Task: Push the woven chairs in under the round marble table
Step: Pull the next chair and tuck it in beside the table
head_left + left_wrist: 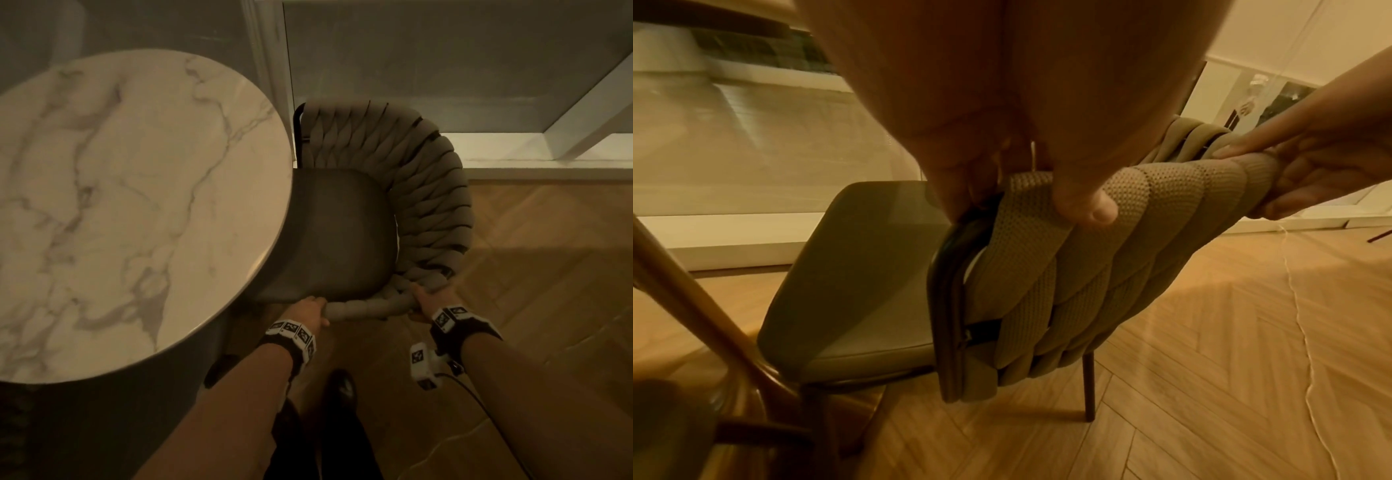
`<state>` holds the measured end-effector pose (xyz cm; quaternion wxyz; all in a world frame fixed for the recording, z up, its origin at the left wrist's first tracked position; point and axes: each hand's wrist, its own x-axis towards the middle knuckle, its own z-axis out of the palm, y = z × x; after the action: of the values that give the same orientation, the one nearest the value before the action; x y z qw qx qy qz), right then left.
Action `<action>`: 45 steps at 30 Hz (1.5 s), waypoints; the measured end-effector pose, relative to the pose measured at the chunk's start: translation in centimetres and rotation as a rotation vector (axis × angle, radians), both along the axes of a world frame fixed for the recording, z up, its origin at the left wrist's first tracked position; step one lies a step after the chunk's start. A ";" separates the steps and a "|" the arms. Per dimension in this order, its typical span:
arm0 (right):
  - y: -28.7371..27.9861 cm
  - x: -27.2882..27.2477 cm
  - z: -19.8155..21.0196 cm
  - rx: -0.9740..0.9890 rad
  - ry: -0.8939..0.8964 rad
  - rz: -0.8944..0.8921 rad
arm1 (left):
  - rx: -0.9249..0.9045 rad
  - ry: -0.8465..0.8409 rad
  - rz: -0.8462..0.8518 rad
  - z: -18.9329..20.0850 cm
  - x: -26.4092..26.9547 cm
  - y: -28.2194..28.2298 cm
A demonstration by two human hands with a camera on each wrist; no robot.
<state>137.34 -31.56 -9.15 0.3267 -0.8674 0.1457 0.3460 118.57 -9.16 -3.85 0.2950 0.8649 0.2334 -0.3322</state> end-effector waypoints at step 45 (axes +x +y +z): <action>3.2 2.1 8.4 -0.329 -0.125 0.306 | 0.109 0.030 -0.030 3.1 -1.8 0.4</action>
<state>139.40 -28.40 -0.78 0.1328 -0.9407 0.0466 0.3087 116.76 -8.77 -0.79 0.2391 0.8780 0.2427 -0.3361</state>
